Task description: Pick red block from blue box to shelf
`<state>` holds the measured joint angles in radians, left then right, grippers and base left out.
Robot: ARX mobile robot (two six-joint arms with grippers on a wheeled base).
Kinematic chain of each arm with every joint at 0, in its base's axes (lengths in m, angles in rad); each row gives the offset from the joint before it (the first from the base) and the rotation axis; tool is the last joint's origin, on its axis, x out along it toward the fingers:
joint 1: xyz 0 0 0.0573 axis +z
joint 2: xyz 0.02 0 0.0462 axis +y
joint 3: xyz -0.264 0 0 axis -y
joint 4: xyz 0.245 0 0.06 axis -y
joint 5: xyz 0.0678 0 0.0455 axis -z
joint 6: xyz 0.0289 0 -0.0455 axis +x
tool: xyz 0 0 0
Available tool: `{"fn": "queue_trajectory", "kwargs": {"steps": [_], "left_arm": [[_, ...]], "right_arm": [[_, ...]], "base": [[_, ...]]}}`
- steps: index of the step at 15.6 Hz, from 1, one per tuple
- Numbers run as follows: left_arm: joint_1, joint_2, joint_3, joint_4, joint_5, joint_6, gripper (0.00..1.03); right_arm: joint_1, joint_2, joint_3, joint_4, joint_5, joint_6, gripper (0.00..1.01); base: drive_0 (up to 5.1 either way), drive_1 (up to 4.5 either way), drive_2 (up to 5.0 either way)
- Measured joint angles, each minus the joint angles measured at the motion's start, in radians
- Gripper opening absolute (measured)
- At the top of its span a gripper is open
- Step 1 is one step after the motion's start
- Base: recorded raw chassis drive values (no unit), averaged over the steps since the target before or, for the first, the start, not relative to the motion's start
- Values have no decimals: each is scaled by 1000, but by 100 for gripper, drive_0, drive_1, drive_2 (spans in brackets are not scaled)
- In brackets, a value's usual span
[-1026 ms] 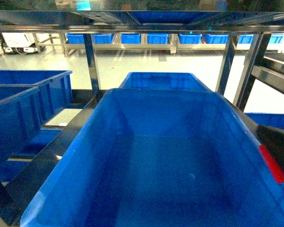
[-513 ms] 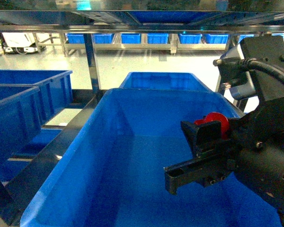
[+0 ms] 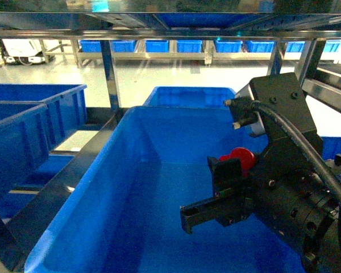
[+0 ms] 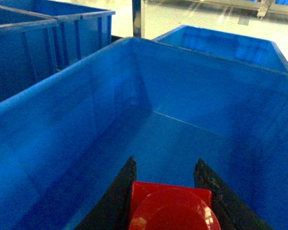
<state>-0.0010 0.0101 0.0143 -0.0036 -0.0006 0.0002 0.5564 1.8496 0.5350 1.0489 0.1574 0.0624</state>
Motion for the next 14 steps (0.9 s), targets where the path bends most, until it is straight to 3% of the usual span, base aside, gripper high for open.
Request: {"fn": "queue_trajectory", "kwargs": {"steps": [2, 4, 7, 8, 12, 14], "left_arm": [[0, 0, 0, 0, 0, 0, 98], [0, 0, 0, 0, 0, 0, 98], [0, 0, 0, 0, 0, 0, 98], [0, 0, 0, 0, 0, 0, 98], [0, 0, 0, 0, 0, 0, 98], [0, 0, 0, 0, 0, 0, 98]], "right_arm": [[1, 8, -19, 51, 15, 20, 32], [-3, 11, -48, 90, 29, 28, 56], [-37, -72, -107, 84, -1, 26, 93], [-45, -102, -121, 84, -13, 26, 100], [-74, -311, -237, 11, -33, 8, 98], [-68, -503, -330, -77, 2, 8, 98]], "base": [[0, 0, 0], [0, 0, 0], [0, 0, 0], [0, 0, 0], [0, 0, 0], [0, 0, 0]]}}
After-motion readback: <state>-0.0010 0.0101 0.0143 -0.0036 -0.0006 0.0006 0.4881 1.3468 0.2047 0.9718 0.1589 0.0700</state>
